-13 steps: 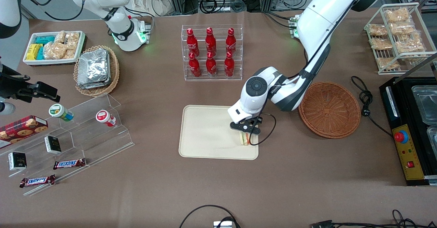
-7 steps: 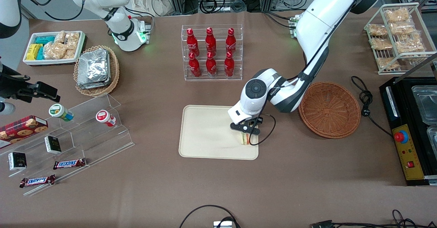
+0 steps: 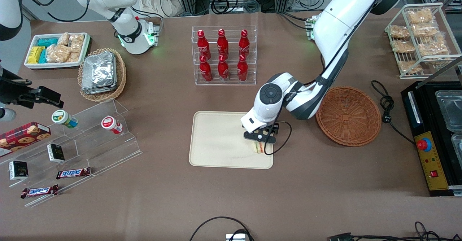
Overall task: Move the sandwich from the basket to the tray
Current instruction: 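Lower the sandwich onto the tray and open the left gripper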
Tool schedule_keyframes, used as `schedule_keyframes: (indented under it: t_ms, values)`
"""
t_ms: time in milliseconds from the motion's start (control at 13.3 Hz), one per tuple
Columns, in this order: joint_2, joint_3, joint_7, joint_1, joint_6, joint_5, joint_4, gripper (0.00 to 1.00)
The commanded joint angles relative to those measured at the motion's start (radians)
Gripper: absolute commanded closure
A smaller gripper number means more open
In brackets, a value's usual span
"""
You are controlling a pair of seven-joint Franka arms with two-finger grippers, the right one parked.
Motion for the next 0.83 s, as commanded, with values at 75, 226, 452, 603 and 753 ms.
schedule_keyframes:
  t_ms: [75,226,452,603,753]
  values:
    - [-0.035,0.007,-0.048,-0.004,-0.198,0.018,0.097,0.00]
    - [-0.057,0.007,-0.066,0.002,-0.336,0.018,0.163,0.00]
    - [-0.107,0.007,-0.123,0.030,-0.455,0.015,0.217,0.00]
    - [-0.158,0.007,-0.137,0.076,-0.493,0.013,0.216,0.00]
    - [-0.202,0.007,-0.154,0.116,-0.550,0.013,0.215,0.00]
